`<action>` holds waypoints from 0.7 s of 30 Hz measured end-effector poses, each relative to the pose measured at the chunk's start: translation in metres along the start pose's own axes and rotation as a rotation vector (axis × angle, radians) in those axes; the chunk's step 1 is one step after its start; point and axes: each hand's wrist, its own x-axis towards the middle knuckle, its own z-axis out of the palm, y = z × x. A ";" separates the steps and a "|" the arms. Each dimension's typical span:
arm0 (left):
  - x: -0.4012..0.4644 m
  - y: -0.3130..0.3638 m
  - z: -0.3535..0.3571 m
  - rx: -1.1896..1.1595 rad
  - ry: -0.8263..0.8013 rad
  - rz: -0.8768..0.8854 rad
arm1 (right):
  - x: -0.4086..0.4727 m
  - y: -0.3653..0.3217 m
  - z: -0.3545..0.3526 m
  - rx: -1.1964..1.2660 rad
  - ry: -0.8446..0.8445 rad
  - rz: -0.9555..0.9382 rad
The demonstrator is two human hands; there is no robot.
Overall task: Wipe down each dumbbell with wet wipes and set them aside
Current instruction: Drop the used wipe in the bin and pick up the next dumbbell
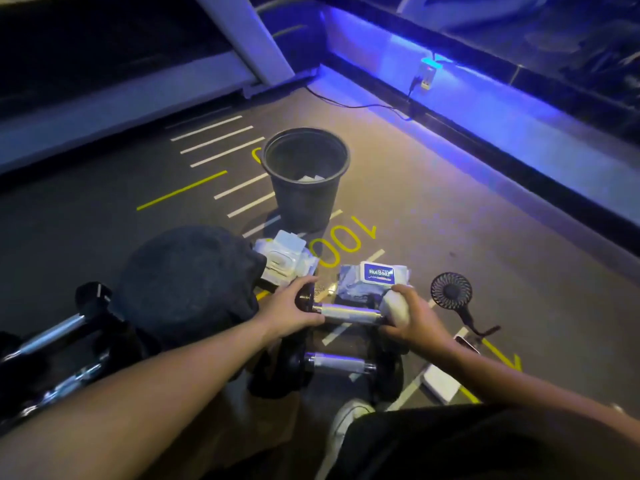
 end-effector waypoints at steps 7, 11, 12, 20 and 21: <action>0.000 0.007 0.002 -0.015 0.021 -0.039 | -0.002 -0.005 0.007 -0.098 0.010 0.095; -0.001 0.009 0.005 -0.009 0.063 -0.067 | -0.005 -0.005 0.011 -0.074 0.056 0.107; -0.002 0.009 0.006 -0.012 0.083 -0.067 | -0.005 -0.004 0.012 -0.060 0.068 0.107; -0.006 0.014 0.006 -0.065 0.169 -0.051 | -0.006 -0.007 0.010 0.011 0.114 0.098; -0.008 0.017 0.003 -0.073 0.179 -0.049 | -0.006 -0.009 0.005 0.014 0.122 0.091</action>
